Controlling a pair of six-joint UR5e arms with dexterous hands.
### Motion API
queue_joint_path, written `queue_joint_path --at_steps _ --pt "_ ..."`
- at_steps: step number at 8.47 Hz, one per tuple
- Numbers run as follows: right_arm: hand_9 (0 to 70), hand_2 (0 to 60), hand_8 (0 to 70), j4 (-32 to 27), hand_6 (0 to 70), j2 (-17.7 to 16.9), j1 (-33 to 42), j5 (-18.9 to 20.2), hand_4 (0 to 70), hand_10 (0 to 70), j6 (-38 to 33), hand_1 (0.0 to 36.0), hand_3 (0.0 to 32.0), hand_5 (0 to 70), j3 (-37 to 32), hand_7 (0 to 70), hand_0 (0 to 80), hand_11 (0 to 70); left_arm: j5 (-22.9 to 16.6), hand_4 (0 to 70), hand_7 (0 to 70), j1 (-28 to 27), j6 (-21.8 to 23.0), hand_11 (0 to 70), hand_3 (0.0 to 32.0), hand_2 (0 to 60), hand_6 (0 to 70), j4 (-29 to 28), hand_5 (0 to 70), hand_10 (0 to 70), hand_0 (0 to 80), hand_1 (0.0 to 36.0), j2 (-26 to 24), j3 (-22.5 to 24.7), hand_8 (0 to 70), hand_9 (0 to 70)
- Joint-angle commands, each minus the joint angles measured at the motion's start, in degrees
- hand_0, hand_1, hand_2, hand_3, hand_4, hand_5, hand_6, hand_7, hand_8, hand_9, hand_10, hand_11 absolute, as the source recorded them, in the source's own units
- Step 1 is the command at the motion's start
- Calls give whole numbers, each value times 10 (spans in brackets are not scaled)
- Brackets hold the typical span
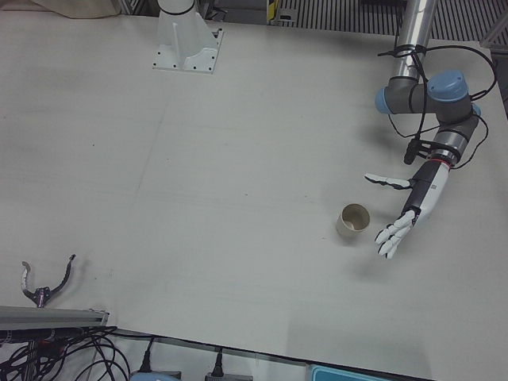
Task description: Pour water
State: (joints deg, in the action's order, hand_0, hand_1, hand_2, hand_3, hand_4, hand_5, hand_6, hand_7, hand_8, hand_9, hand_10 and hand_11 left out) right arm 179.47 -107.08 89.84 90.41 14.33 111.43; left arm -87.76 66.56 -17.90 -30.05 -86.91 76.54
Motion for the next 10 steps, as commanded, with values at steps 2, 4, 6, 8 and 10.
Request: queue_joint_path --at_steps 2,4,6,8,10 --pt "172 216 148 1 237 0 -3 0 205 0 1 211 0 85 -1 224 530 0 31 267 43 -14 -1 94 0 0 114 -56 0 49 704 166 -9 -55 79 7" --pt "174 214 149 0 241 0 -3 0 211 0 1 211 0 86 -1 228 531 0 70 265 30 -43 -1 95 0 0 103 -67 0 51 630 145 -9 -59 72 5" --pt "170 212 146 0 230 0 -5 0 196 0 3 208 0 84 -1 209 526 0 132 264 27 -110 1 90 0 0 99 -84 0 49 599 124 -9 -70 70 5" --pt "171 210 146 0 230 -1 -6 0 197 0 5 207 0 84 -2 209 525 0 139 268 30 -119 2 98 0 0 104 -78 0 52 692 168 -11 -69 74 7" --pt "171 206 147 0 226 0 -8 0 191 0 8 206 0 83 -4 201 524 0 139 279 44 -119 2 109 0 0 117 -71 0 56 800 221 -19 -71 81 13"
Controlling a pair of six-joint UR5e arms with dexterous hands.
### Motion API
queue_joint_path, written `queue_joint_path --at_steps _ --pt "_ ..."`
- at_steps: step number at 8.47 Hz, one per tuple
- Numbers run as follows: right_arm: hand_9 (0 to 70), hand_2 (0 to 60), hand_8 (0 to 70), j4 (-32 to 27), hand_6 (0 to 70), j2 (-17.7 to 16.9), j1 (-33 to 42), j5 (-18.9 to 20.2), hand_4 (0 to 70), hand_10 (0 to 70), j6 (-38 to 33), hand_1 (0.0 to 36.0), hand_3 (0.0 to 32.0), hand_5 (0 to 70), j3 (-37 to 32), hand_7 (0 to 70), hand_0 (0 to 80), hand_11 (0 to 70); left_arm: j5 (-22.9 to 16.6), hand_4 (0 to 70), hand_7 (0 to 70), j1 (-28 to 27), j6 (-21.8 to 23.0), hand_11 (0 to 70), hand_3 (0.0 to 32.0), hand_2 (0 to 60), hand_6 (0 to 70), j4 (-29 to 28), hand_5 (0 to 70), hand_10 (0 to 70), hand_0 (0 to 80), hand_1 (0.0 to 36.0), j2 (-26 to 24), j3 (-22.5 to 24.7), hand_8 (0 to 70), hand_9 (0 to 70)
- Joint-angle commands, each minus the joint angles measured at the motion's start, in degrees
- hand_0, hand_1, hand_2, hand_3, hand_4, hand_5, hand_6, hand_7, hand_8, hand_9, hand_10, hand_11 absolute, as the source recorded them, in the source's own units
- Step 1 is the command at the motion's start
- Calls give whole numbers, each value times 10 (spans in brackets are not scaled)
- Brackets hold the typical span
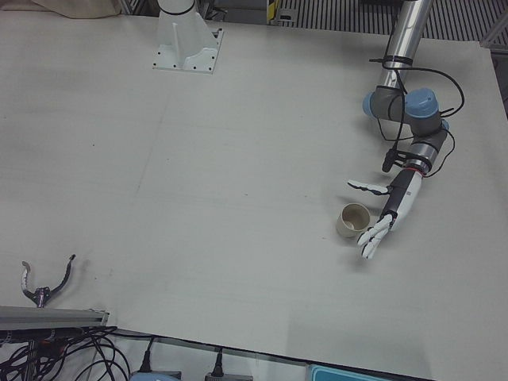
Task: Pour water
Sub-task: 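Close the left hand around the beige paper cup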
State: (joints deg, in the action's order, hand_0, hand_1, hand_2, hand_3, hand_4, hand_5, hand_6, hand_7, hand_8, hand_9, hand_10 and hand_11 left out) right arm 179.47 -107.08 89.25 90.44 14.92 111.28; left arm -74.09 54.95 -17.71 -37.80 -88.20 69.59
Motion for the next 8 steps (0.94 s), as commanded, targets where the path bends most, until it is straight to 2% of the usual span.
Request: queue_joint_path --at_steps 1,2,3,6,8 --pt "173 208 148 1 229 0 -3 0 196 0 2 204 0 83 -3 207 522 0 2 278 48 -3 0 120 0 0 122 10 0 60 800 268 -10 -3 86 17" --pt "175 204 150 1 231 0 -3 0 196 0 3 203 0 84 -4 209 523 0 2 276 57 -3 0 131 0 0 128 10 0 65 800 308 -20 -18 92 22" --pt "176 205 151 0 232 0 -3 0 198 0 3 203 0 83 -4 207 523 0 1 277 56 -3 0 128 0 0 128 10 0 63 800 308 -28 -27 91 22" --pt "176 203 150 0 231 0 -3 0 192 0 3 203 0 84 -5 209 523 0 0 286 54 -4 0 120 0 0 127 16 0 60 800 277 -36 -31 87 19" --pt "172 200 148 1 225 1 -4 0 185 0 4 202 0 83 -5 195 521 0 0 292 57 -5 -1 120 0 0 128 18 0 60 800 272 -36 -33 87 21"
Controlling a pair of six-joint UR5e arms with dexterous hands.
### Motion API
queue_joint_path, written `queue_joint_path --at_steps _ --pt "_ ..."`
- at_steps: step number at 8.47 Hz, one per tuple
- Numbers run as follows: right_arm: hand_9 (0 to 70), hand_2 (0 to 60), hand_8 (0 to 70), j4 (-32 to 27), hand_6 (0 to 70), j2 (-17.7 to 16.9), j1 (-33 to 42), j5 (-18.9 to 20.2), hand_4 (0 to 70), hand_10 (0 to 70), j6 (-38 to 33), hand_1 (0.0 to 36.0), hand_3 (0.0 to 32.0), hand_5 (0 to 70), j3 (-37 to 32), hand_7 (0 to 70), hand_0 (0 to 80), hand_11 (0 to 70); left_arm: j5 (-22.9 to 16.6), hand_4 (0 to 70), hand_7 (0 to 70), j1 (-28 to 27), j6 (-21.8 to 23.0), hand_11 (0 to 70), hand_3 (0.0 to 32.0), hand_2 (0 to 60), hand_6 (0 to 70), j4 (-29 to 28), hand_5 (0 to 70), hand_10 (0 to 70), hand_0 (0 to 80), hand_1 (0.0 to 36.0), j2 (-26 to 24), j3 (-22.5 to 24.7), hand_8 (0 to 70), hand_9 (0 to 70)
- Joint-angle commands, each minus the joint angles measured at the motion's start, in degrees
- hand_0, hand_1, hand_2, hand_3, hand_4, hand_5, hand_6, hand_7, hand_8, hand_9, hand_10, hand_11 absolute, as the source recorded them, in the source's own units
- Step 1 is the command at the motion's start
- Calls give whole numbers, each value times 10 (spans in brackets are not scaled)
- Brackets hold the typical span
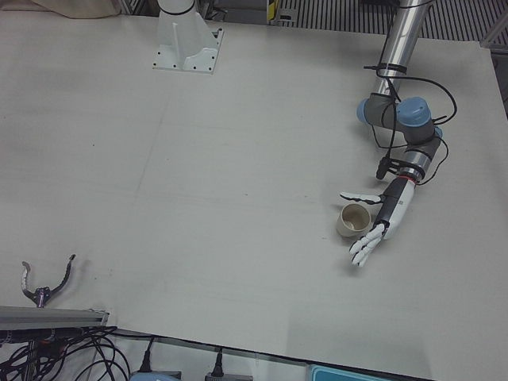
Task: Pour water
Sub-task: 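Close the left hand around the beige paper cup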
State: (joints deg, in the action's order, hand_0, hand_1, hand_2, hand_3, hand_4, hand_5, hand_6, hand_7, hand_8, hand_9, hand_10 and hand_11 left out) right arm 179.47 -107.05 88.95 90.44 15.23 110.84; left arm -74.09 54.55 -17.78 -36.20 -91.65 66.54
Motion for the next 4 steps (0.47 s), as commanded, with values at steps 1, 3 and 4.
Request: queue_joint_path --at_steps 1,3,4 --pt "173 200 149 0 225 1 0 0 185 0 1 202 0 83 0 195 522 0 0 299 56 -1 -1 118 0 0 128 2 0 59 800 268 -5 -7 87 20" --pt "173 198 148 0 221 1 0 0 182 0 1 202 0 83 0 194 523 0 0 309 59 -1 -2 118 0 0 130 2 0 59 800 262 -6 -11 88 22" --pt "173 197 148 0 219 0 0 -1 178 0 1 202 0 83 0 192 521 0 0 311 59 -1 -3 118 0 0 130 2 0 59 800 262 -6 -11 89 22"
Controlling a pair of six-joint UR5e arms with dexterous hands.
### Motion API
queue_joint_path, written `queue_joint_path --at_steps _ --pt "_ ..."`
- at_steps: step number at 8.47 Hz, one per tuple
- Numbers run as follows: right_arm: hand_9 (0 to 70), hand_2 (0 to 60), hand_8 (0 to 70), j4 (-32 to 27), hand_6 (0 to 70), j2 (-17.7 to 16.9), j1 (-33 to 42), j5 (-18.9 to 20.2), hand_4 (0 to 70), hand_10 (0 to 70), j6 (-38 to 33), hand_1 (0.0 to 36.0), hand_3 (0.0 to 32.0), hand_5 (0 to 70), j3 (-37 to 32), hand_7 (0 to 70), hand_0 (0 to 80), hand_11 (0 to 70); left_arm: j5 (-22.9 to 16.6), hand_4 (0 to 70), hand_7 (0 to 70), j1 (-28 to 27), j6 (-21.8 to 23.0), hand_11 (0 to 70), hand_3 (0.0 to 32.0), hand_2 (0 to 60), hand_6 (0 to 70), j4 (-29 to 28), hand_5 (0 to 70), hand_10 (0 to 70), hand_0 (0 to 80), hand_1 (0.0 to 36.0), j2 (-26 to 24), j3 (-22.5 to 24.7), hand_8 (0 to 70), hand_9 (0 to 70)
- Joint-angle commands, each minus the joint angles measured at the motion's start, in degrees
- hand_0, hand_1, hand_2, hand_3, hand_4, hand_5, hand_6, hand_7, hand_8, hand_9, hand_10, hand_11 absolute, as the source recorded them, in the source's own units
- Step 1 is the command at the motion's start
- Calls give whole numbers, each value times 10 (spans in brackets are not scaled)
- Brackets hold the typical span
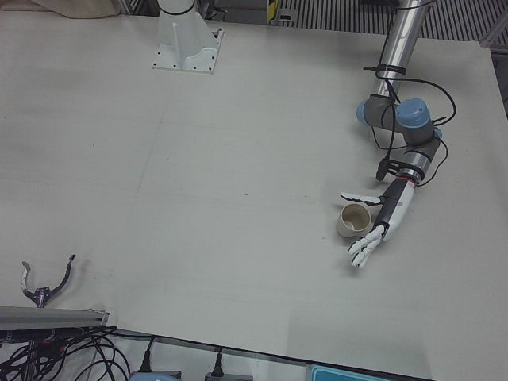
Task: Pour water
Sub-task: 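Close the left hand around the beige paper cup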
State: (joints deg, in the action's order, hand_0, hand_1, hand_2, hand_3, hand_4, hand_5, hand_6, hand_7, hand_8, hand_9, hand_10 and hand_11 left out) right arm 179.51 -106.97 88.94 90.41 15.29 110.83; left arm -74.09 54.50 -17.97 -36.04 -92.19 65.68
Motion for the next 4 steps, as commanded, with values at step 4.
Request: queue_joint_path --at_steps 4 --pt "166 192 143 0 208 -1 -1 -1 165 0 0 202 0 81 -3 179 521 0 1 343 63 -1 -3 119 0 0 134 6 0 60 800 268 -5 -3 89 22"
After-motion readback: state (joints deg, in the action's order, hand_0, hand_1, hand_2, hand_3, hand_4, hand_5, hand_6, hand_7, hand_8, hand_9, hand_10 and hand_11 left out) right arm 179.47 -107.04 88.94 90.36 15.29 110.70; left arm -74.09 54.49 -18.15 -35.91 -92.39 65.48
